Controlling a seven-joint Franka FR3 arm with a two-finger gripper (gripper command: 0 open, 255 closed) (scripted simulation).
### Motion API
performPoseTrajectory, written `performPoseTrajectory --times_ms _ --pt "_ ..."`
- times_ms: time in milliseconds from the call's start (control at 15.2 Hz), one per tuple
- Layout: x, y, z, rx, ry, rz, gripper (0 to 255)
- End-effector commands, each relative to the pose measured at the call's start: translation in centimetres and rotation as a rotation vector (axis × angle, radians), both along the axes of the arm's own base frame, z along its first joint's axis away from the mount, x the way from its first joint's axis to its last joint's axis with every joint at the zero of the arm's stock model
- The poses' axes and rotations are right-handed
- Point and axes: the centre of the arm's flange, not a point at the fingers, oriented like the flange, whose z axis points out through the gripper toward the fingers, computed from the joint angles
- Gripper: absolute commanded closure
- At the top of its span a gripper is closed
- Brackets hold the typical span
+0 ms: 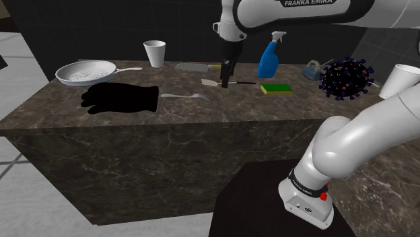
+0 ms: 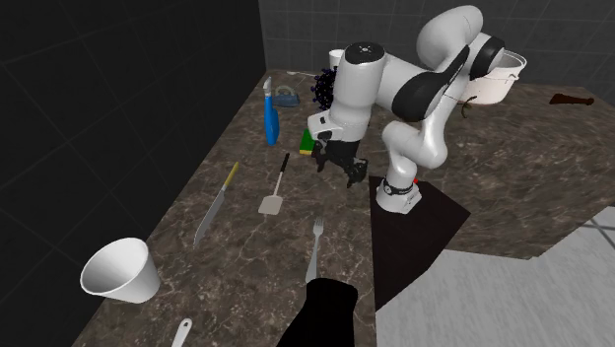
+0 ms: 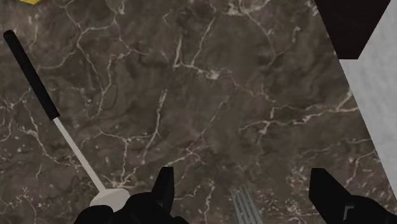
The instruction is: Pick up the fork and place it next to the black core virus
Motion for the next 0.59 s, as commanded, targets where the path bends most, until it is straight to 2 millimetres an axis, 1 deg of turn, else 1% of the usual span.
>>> performPoseTrajectory --times_ms 0,528 --pt "2.2 1.1 -1.1 0.011 0.002 0.034 0" --pt "10.2 6.3 -4.9 0.053 0.015 0.167 0"
